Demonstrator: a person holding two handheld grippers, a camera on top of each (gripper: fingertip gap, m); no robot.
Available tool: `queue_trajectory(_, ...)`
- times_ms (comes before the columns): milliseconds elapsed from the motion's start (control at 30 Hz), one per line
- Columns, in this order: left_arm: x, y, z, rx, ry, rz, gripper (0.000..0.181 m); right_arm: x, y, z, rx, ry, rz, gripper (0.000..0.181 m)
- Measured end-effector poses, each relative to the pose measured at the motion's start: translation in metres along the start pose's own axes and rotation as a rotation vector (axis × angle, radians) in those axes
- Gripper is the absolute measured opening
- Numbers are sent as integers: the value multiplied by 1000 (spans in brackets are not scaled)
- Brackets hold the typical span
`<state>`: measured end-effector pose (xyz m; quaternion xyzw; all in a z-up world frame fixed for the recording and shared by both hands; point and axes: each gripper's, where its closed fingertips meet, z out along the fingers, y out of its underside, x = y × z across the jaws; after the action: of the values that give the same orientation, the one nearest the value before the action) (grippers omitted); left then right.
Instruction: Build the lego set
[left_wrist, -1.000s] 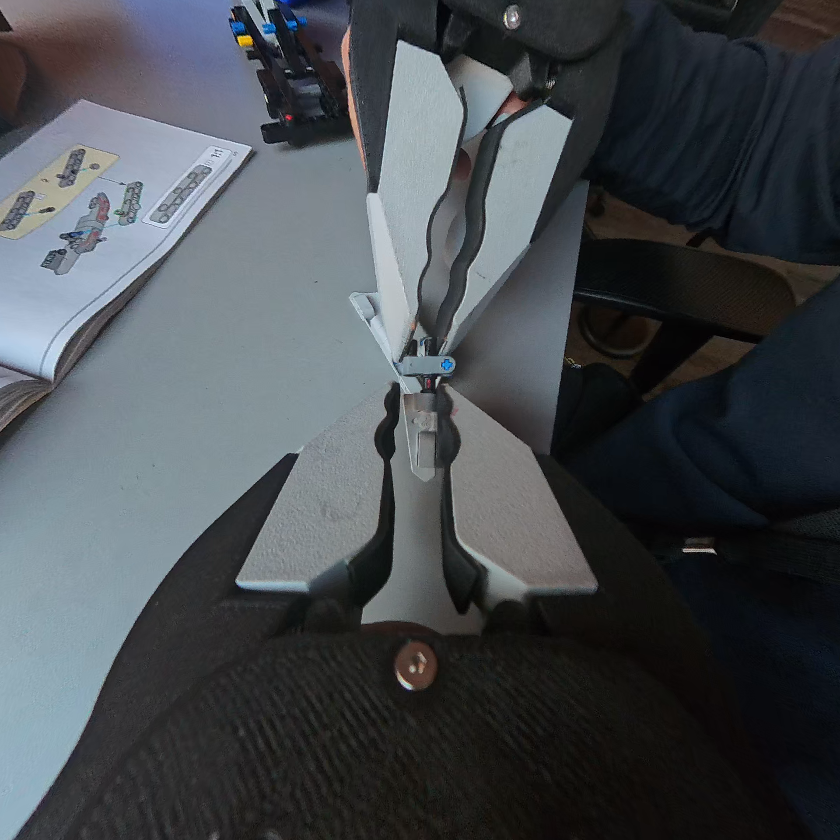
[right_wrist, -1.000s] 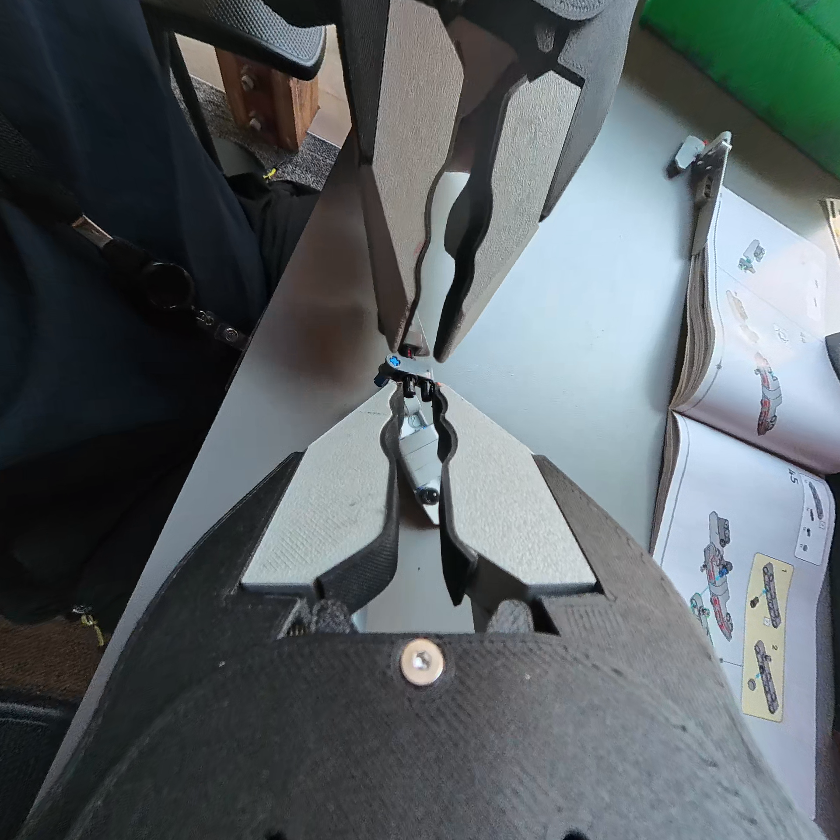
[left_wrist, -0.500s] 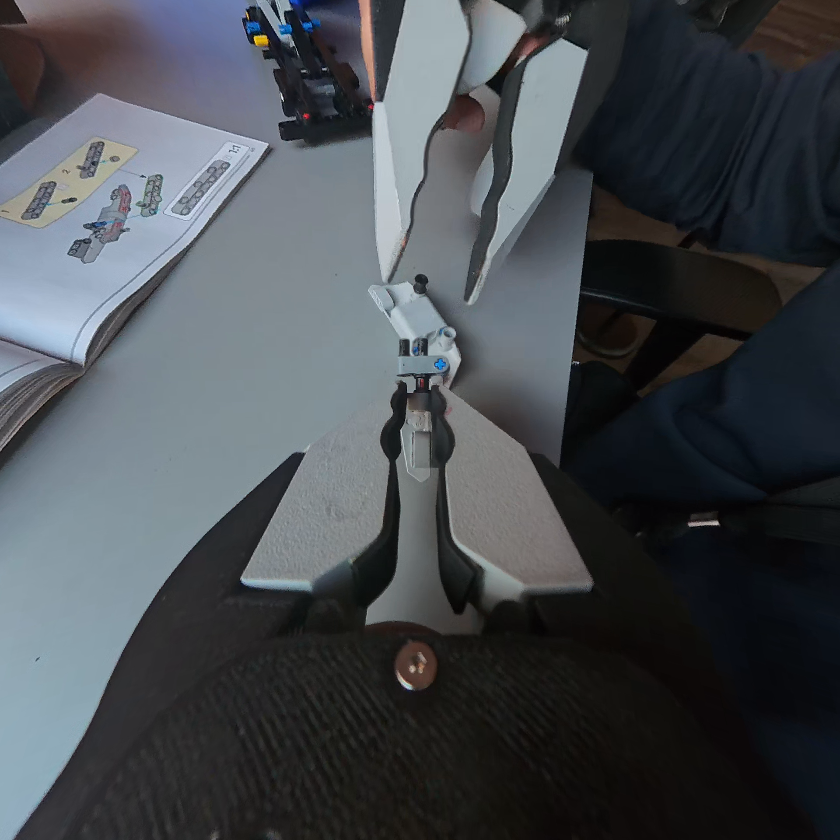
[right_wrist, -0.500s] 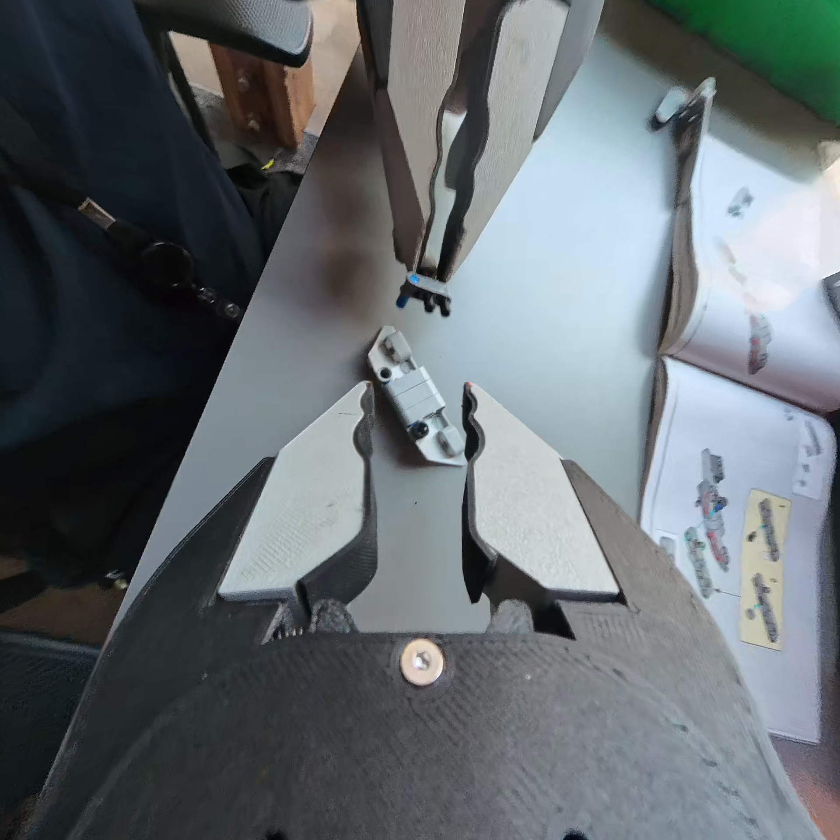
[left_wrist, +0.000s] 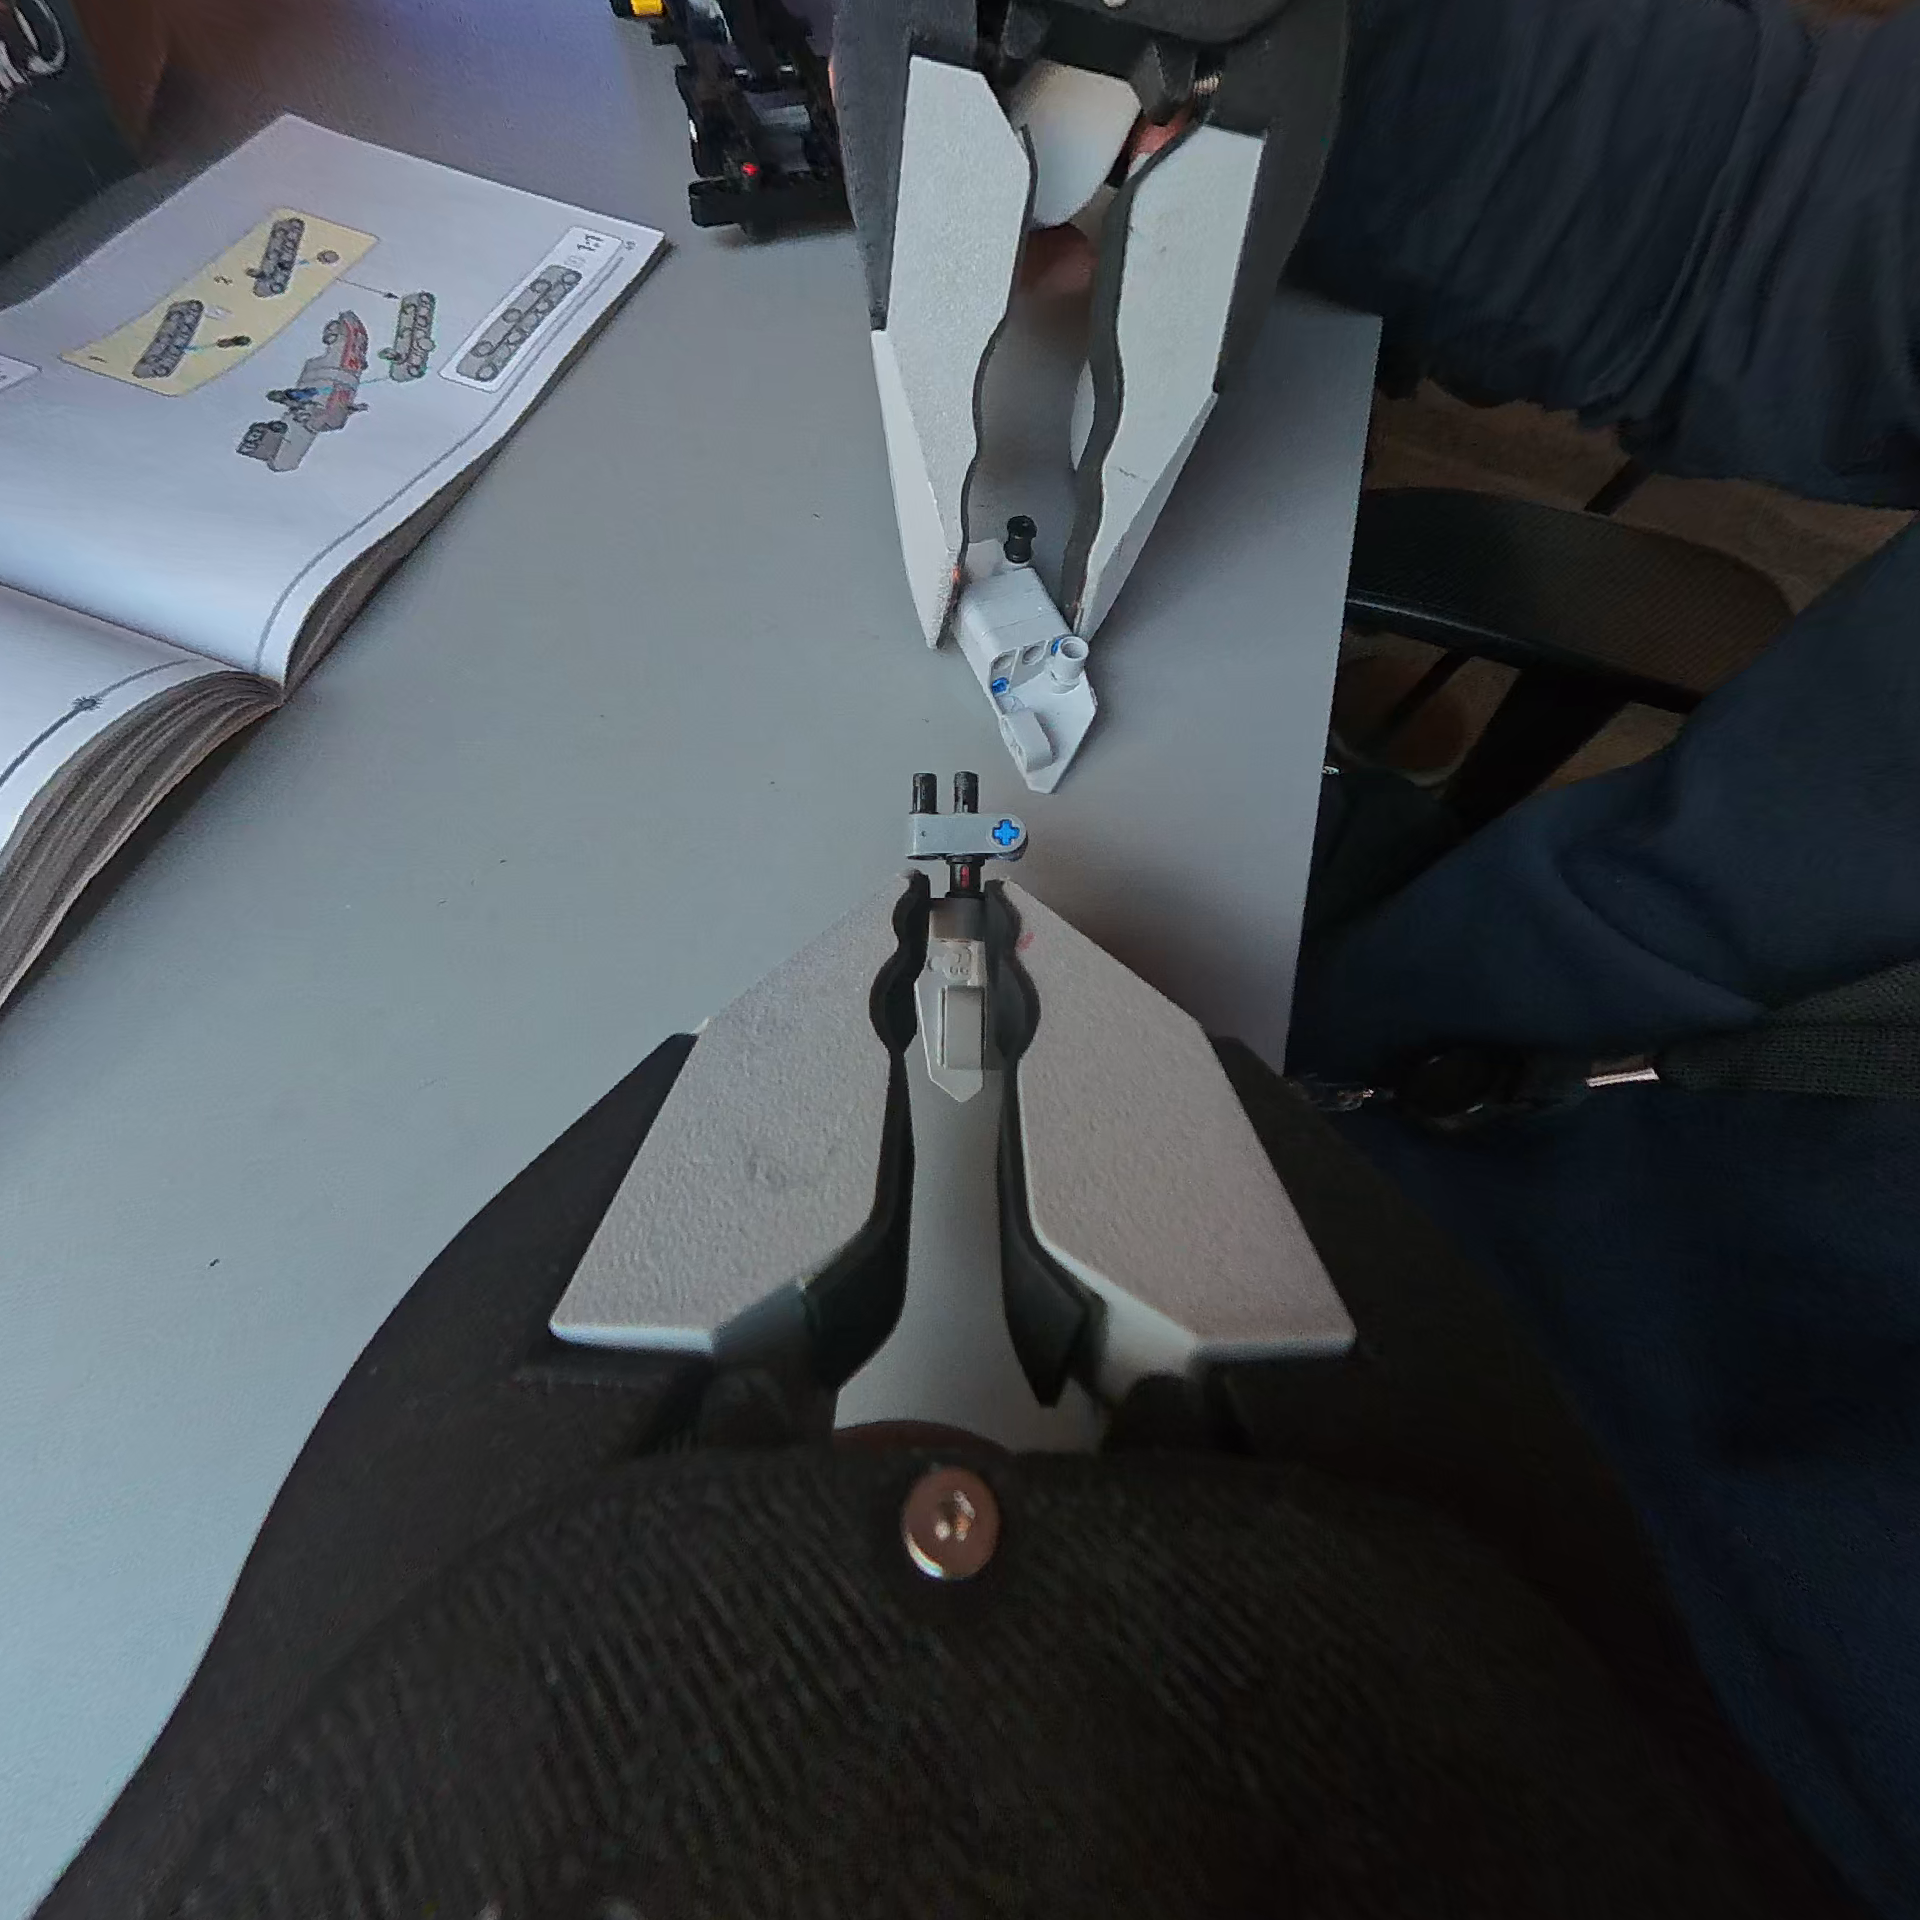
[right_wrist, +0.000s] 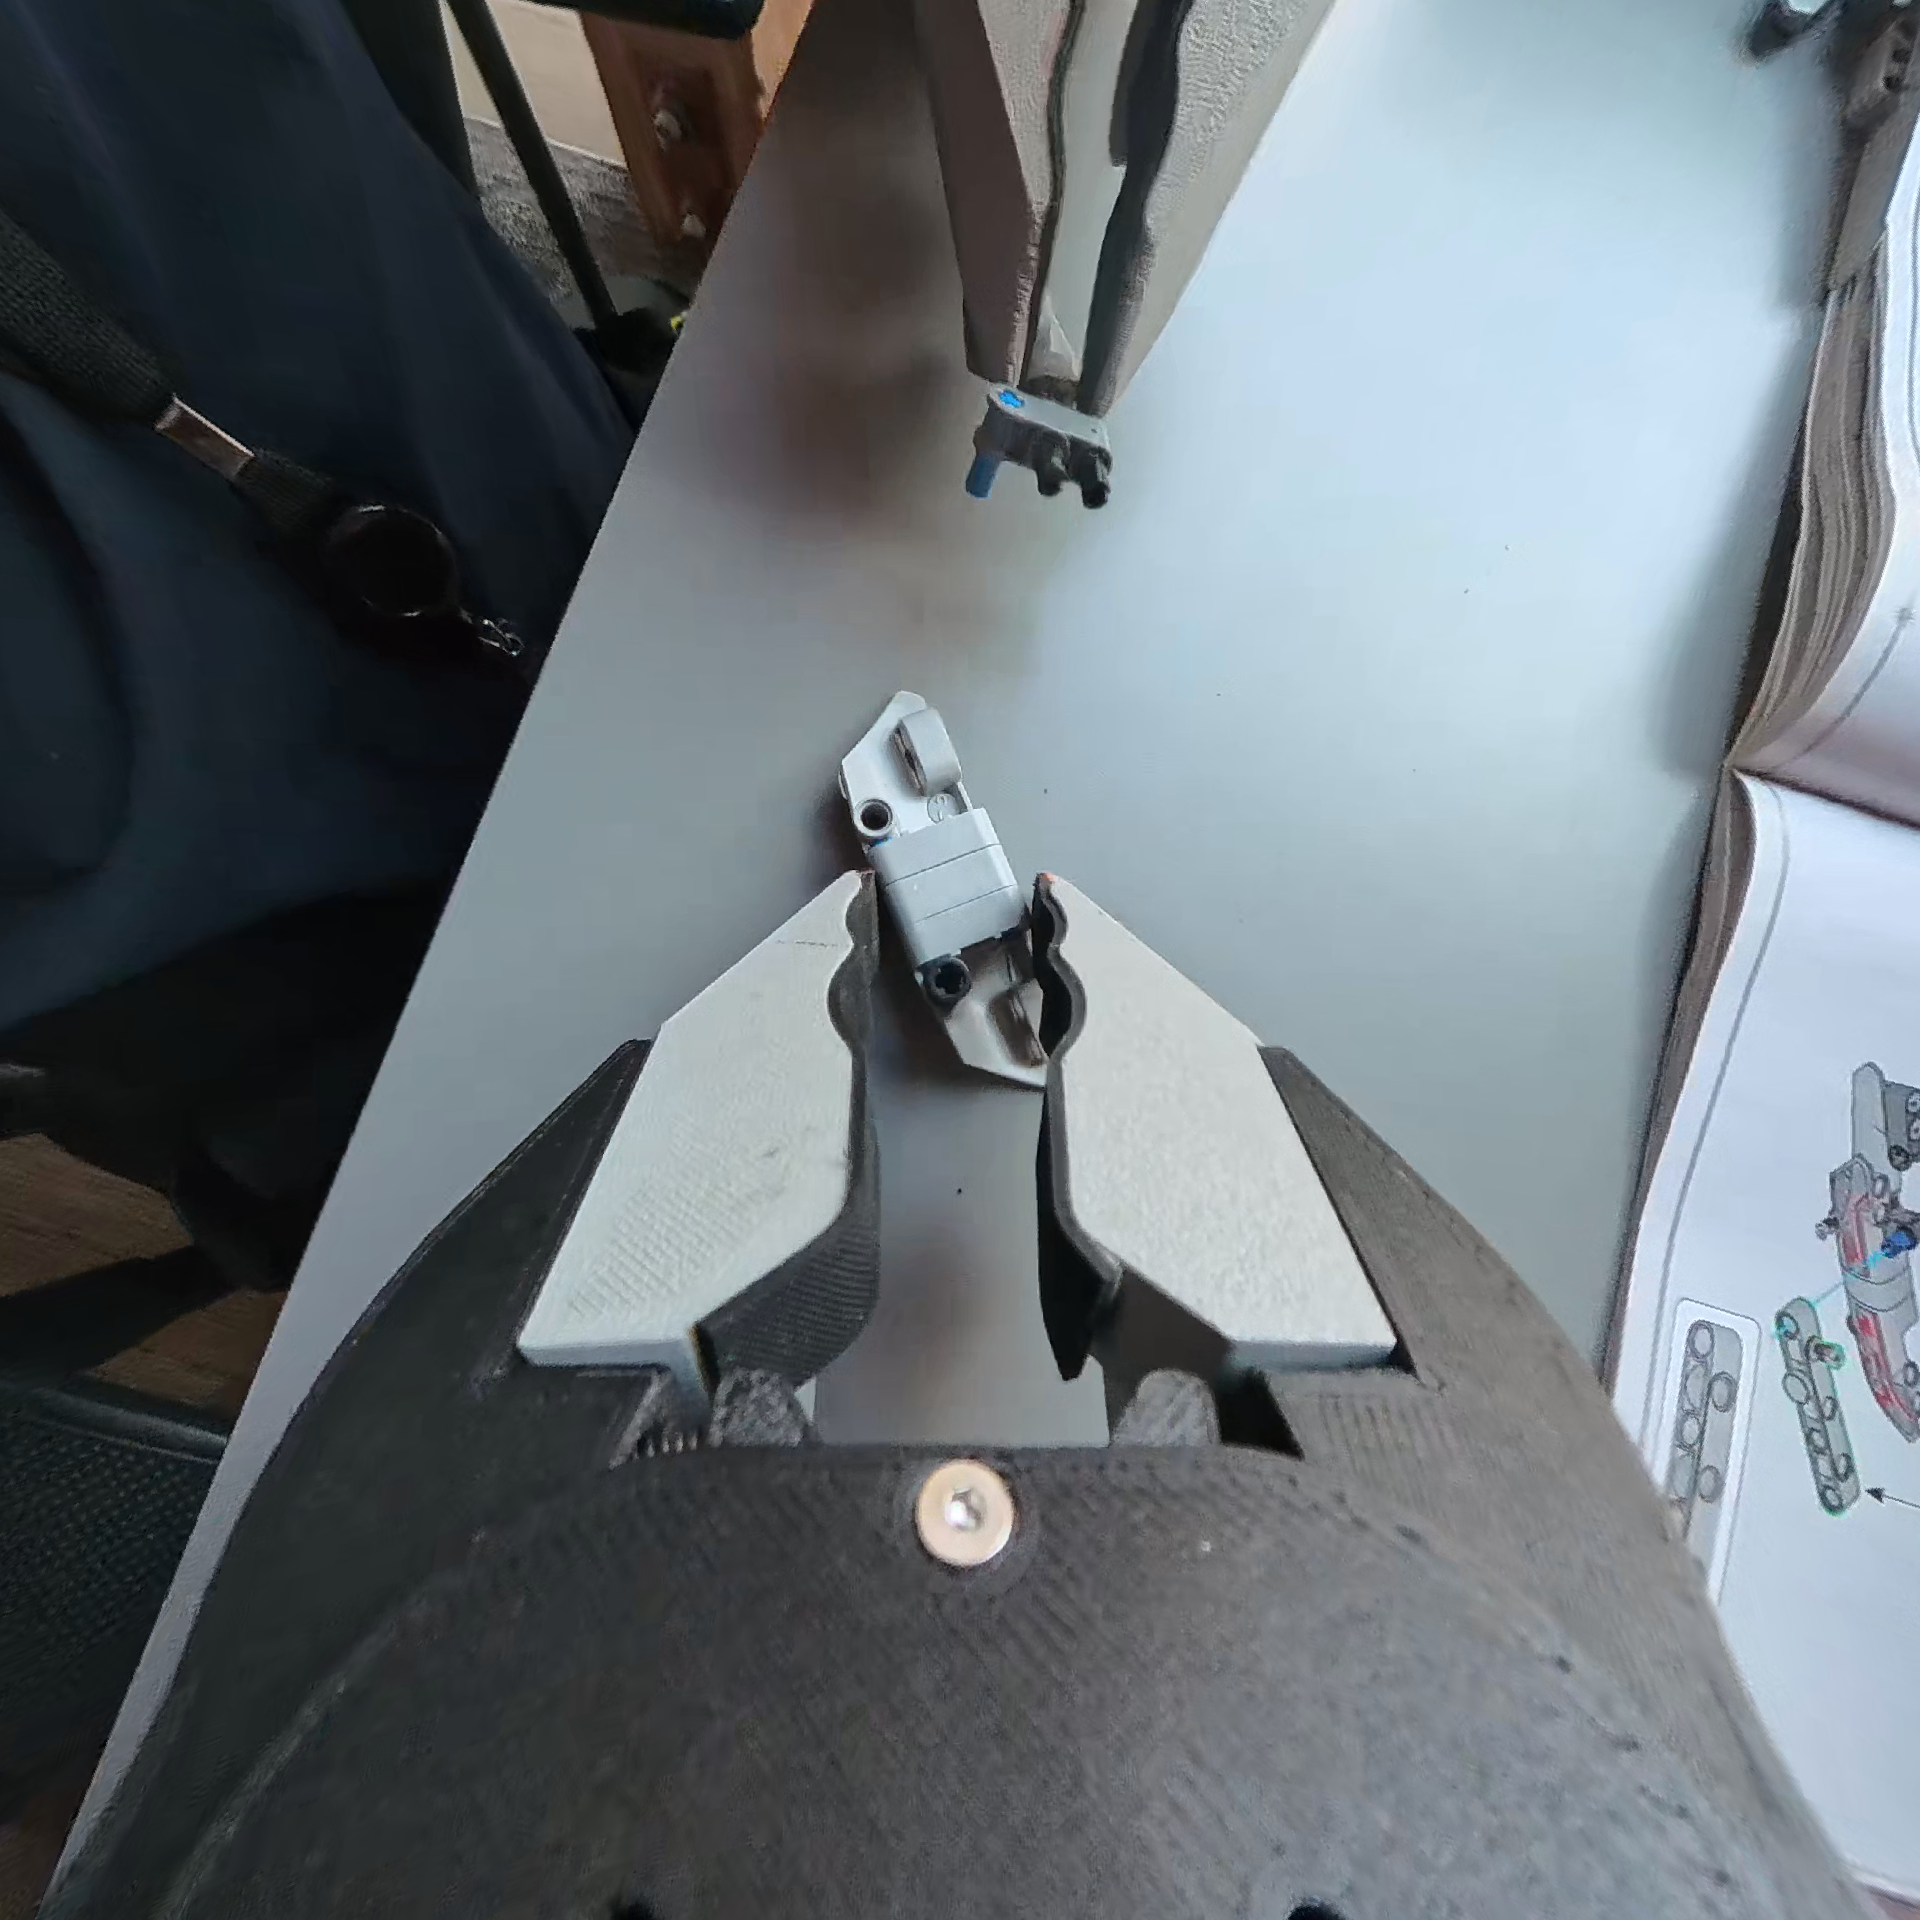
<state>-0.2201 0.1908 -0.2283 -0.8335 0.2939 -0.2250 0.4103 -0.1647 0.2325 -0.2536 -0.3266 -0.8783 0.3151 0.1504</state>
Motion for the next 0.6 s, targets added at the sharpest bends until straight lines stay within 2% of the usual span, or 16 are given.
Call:
queue_trajectory(167,-4,-1,-1,6,-4,19,6,2,-4,1,41,-39,74,26)
queue_trajectory(400,-4,-1,5,-16,0,18,6,8,-6,5,34,60,22,25)
queue_trajectory(600,-6,-1,4,-12,-6,4,6,16,-5,2,60,11,174,24)
